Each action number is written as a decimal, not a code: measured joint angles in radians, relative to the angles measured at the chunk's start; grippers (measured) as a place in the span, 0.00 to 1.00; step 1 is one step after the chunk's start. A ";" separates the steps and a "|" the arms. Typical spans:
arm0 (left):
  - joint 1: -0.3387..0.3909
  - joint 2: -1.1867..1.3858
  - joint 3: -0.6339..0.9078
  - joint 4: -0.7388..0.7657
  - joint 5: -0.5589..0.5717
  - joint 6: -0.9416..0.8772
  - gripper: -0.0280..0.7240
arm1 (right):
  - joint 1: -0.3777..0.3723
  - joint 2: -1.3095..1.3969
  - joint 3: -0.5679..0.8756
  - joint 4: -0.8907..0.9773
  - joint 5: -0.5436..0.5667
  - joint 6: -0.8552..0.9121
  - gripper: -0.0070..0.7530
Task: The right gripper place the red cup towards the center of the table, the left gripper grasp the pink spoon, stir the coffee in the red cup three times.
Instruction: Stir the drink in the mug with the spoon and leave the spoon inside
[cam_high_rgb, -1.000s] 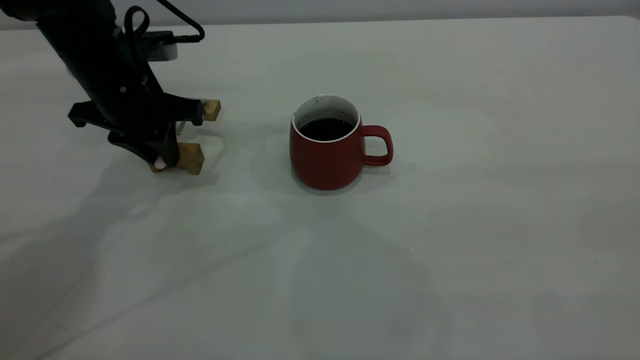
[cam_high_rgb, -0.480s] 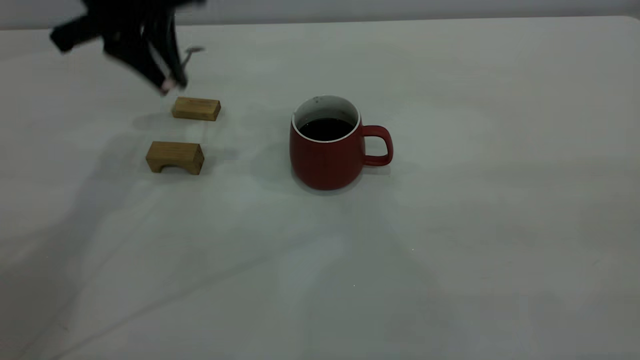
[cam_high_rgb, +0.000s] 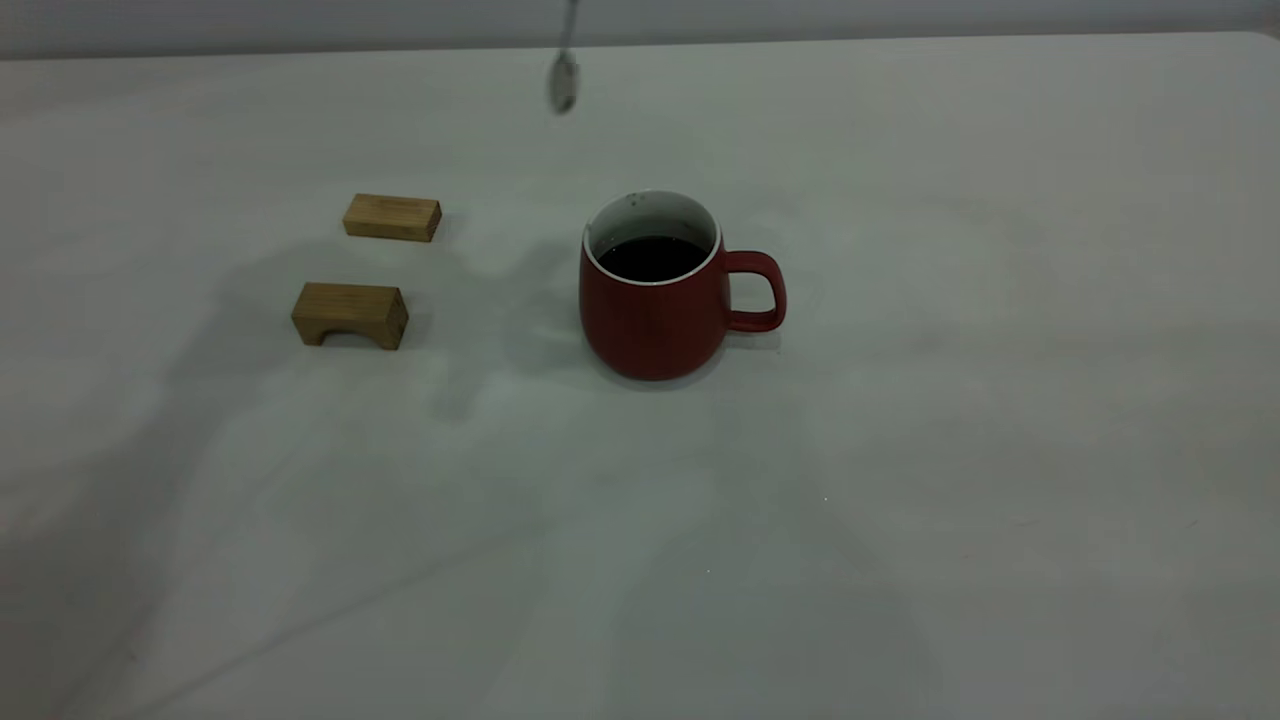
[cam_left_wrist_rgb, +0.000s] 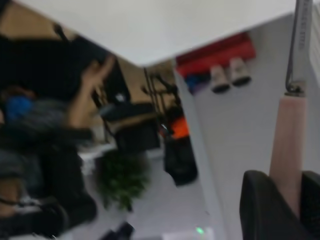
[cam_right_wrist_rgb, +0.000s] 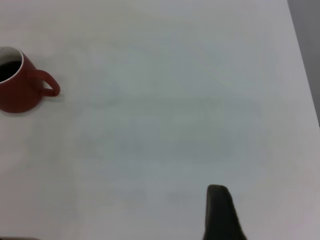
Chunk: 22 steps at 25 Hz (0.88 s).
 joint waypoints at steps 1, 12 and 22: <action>-0.009 0.000 0.000 -0.010 0.000 -0.032 0.27 | 0.000 0.000 0.000 0.000 0.000 0.000 0.68; -0.044 0.073 -0.001 -0.016 0.000 -0.200 0.27 | 0.000 0.000 0.000 0.000 0.000 0.000 0.68; -0.046 0.254 -0.001 -0.145 -0.058 -0.017 0.27 | 0.000 0.000 0.000 0.000 0.000 0.000 0.68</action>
